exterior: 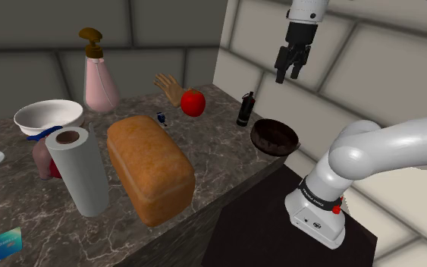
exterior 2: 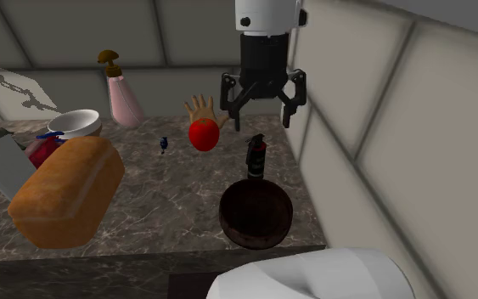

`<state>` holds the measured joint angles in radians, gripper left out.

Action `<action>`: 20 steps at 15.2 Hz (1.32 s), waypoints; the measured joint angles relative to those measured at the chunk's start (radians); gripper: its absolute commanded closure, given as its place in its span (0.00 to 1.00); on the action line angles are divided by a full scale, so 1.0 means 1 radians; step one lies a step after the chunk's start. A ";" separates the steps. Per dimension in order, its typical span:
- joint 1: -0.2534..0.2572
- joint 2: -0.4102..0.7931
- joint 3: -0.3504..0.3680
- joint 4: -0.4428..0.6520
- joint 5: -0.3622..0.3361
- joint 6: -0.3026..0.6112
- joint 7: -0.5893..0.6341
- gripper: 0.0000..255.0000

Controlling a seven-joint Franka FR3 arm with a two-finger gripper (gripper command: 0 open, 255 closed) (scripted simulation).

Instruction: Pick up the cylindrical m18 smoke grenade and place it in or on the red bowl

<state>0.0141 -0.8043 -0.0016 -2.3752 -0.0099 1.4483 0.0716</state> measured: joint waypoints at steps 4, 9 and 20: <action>0.011 0.035 -0.040 -0.025 -0.006 0.073 -0.067 0.00; 0.045 0.159 -0.128 -0.053 0.000 0.255 -0.230 0.00; 0.086 0.328 -0.216 -0.103 0.036 0.494 -0.415 0.00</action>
<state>0.1005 -0.4763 -0.2175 -2.4784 0.0260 1.9428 -0.3430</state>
